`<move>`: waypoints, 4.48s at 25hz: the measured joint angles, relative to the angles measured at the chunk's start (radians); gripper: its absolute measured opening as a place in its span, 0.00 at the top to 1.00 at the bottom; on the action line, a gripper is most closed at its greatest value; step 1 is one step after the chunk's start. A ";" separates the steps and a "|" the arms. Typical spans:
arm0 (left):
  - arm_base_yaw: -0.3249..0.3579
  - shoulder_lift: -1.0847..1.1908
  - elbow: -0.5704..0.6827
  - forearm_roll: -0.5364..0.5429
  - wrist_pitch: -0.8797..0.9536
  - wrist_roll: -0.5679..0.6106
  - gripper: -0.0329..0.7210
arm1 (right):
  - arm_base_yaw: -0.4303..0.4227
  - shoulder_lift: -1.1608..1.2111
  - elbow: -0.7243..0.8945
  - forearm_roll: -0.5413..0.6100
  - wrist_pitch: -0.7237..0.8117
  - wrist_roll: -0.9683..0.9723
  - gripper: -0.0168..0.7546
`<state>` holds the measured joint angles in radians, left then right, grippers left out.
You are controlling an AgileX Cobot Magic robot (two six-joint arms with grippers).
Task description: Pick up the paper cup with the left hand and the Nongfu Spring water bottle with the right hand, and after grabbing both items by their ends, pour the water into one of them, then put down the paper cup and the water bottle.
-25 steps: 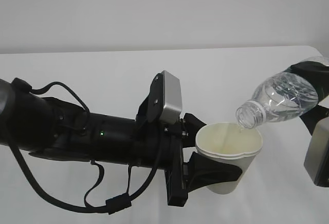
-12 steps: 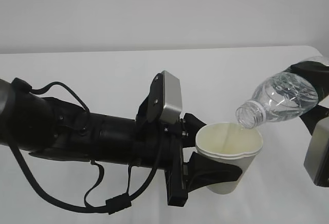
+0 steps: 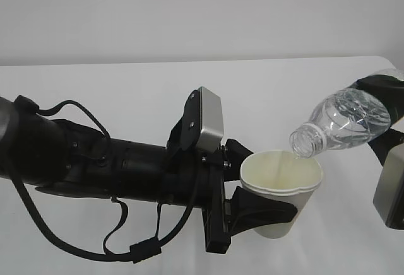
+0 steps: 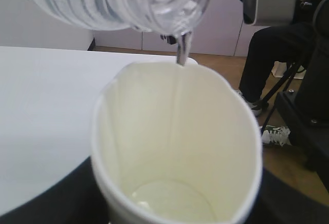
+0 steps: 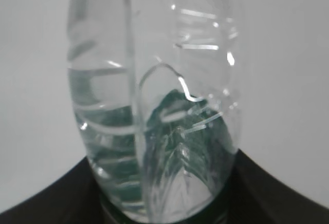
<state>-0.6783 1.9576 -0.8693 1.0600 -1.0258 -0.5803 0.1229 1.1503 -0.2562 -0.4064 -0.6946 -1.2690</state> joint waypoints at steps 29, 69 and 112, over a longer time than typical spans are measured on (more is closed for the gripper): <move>0.000 0.000 0.000 0.000 0.000 0.000 0.39 | 0.000 0.000 0.000 0.008 -0.005 -0.006 0.43; 0.000 0.000 0.000 -0.012 0.005 0.000 0.39 | 0.000 0.000 0.000 0.006 -0.005 -0.014 0.43; 0.000 0.000 0.000 -0.014 0.012 0.000 0.39 | 0.000 0.000 0.000 0.002 -0.008 -0.038 0.43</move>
<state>-0.6783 1.9576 -0.8693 1.0461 -1.0142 -0.5803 0.1229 1.1503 -0.2562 -0.4044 -0.7021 -1.3071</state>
